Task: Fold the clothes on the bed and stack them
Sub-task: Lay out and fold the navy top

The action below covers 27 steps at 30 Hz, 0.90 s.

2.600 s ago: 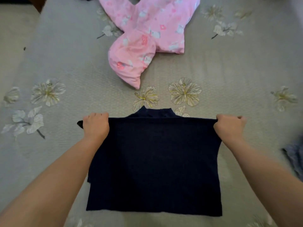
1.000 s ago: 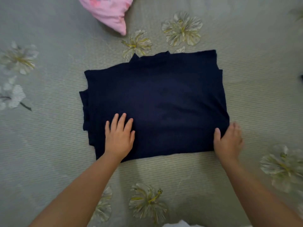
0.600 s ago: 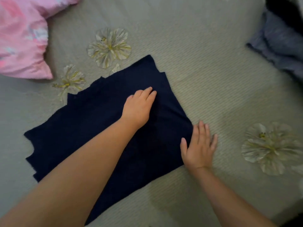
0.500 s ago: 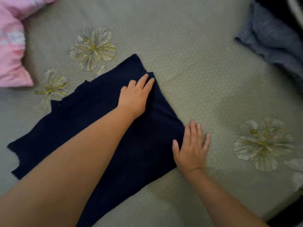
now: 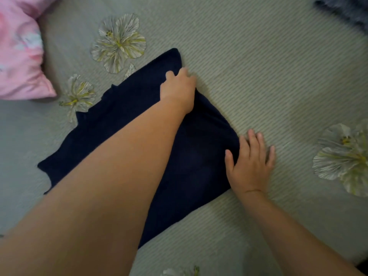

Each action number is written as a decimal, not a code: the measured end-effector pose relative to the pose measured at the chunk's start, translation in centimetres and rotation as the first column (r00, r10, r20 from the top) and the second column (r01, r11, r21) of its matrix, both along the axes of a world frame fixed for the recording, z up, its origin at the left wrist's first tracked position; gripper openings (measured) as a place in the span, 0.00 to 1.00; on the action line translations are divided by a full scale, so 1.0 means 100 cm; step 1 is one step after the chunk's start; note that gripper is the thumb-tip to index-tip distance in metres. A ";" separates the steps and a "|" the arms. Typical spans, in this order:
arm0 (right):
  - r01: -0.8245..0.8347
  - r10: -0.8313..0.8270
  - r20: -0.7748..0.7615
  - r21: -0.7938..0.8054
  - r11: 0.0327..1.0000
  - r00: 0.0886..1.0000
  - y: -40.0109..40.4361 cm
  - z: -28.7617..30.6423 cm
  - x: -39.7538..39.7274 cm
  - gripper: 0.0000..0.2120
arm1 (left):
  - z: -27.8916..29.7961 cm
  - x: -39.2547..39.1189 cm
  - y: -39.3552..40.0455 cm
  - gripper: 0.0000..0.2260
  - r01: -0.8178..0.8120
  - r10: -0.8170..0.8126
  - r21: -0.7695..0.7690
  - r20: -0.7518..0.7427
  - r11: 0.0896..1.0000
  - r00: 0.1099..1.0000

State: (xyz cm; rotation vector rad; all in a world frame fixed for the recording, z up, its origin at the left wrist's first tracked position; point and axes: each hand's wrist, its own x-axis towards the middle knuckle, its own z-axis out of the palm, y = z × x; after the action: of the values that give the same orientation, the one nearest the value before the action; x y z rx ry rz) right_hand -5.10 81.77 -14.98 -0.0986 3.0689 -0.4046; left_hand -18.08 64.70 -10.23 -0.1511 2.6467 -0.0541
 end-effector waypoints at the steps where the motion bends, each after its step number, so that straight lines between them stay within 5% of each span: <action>1: 0.028 -0.029 -0.006 -0.031 0.999 1.000 -0.003 0.001 0.001 0.21 | 0.001 0.005 0.001 0.16 -0.014 0.014 -0.003 -0.032 1.000 0.999; 4: 0.071 -0.076 -0.026 -0.151 0.986 0.997 -0.012 0.008 0.001 0.11 | 0.003 0.027 -0.006 0.13 -0.014 0.016 0.012 -0.141 1.000 0.990; 11: -0.010 0.049 0.091 -0.390 0.921 0.995 -0.029 0.060 0.016 0.05 | 0.026 0.089 -0.039 0.15 -0.011 0.066 0.173 -0.314 0.985 0.947; 19: -0.311 0.337 -0.020 -0.439 0.843 0.941 -0.108 0.124 0.125 0.22 | 0.083 0.185 -0.143 0.13 0.111 0.042 0.288 -0.476 0.951 0.878; 22: -0.402 0.412 -0.069 -0.414 0.817 0.908 -0.146 0.130 0.175 0.22 | 0.089 0.233 -0.184 0.10 -0.058 0.267 0.432 -0.442 0.900 0.856; 27: -0.456 0.500 0.040 -0.354 0.817 0.865 -0.206 0.110 0.242 0.21 | 0.070 0.306 -0.246 0.11 -0.124 0.267 0.373 -0.360 0.920 0.894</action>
State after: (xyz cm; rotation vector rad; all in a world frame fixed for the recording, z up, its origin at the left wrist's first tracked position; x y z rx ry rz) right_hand 19.10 61.21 -3.99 -0.8051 2.6695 -0.8441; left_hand 12.51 40.08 -3.26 -0.3482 2.9811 0.5634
